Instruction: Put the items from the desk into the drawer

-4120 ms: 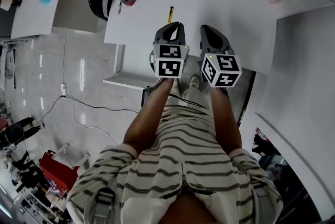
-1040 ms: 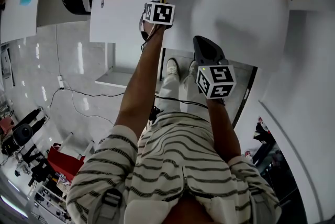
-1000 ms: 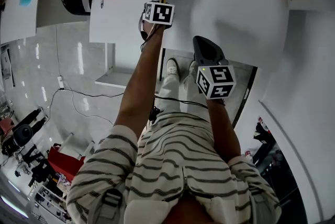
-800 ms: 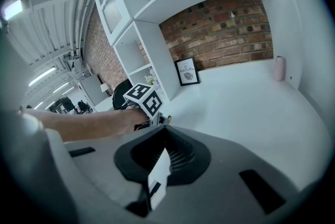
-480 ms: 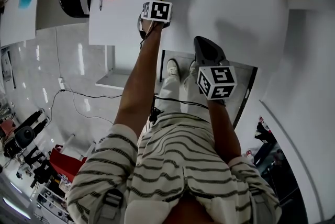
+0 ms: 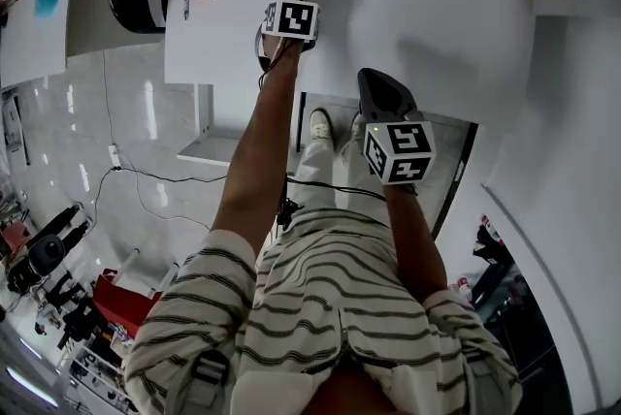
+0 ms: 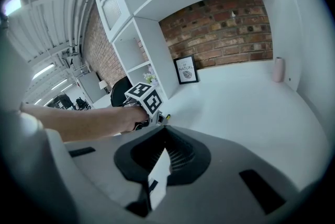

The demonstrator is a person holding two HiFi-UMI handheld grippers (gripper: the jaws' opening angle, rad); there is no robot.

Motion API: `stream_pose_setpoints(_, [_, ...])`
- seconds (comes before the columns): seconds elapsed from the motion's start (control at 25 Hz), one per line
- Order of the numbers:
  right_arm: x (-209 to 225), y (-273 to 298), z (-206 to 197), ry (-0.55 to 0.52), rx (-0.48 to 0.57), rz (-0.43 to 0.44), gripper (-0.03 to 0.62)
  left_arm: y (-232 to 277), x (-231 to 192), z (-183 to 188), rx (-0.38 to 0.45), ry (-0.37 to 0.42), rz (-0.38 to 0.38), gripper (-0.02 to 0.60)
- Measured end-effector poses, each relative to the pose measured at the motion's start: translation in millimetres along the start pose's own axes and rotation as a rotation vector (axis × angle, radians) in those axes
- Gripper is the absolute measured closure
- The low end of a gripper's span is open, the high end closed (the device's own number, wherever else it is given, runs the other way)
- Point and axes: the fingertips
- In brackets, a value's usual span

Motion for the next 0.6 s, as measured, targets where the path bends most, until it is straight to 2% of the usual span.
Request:
stream_pose_setpoints(0.24, [2.5,-2.6,-0.9,0.002,0.001,-0.010,0.583,-2.0,1.1,-0.7,0.005,-0.024,-0.016,0.515])
stream_pose_setpoints(0.6, [4.5,-7.7,7.6,-0.003,0.018,-0.010,0.583,-14.4,-0.5,6.6,0.067,-0.070,-0.020,0.514])
Point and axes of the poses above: the fingertips, and each gripper's own axes: y forward along the fingers, x to its right, z out of its top, and after that the axes turned 13 degrees about -y, right-handed
